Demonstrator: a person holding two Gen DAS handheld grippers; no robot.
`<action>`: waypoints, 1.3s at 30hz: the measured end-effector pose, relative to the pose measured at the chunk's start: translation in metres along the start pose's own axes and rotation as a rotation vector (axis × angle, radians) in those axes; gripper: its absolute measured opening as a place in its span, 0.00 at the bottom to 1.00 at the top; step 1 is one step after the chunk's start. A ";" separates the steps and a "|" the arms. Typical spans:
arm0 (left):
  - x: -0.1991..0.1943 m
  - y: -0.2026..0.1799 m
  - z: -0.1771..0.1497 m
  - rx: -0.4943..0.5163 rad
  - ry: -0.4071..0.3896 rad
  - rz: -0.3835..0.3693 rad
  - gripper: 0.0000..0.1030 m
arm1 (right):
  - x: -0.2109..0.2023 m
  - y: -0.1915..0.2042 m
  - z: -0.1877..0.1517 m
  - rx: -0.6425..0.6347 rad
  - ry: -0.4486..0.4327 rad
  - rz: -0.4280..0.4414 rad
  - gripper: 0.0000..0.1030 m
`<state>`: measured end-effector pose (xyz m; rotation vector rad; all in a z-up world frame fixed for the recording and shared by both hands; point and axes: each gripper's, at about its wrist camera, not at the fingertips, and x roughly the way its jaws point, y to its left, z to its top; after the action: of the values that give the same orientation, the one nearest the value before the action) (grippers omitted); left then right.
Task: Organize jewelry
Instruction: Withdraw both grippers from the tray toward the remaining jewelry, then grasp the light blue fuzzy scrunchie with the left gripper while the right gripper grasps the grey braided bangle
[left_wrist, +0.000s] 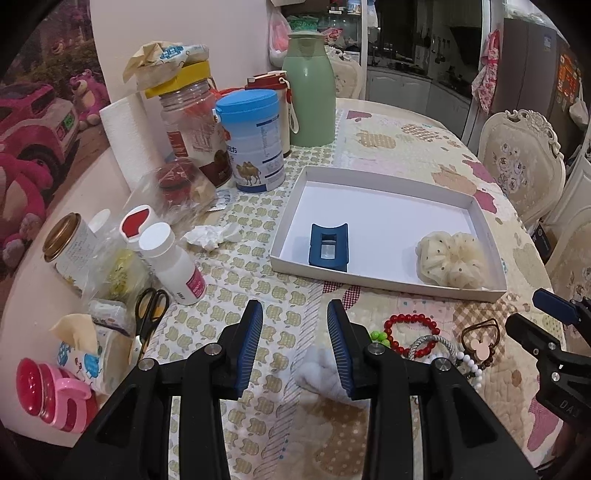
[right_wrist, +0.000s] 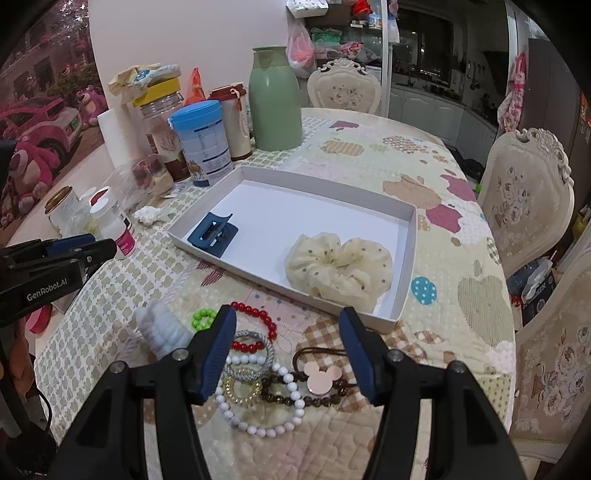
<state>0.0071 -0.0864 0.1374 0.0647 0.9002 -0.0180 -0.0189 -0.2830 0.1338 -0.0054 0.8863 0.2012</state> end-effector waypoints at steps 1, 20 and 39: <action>-0.002 0.000 -0.001 0.001 -0.002 0.000 0.24 | -0.001 0.001 -0.001 -0.001 0.000 0.000 0.59; -0.002 0.014 -0.022 -0.083 0.078 -0.137 0.24 | -0.013 -0.003 -0.026 0.004 0.017 -0.002 0.60; 0.048 0.034 -0.046 -0.378 0.271 -0.384 0.39 | 0.010 -0.038 -0.068 0.065 0.118 0.009 0.60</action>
<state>0.0026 -0.0487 0.0731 -0.4681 1.1623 -0.2003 -0.0583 -0.3244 0.0805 0.0472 1.0102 0.1819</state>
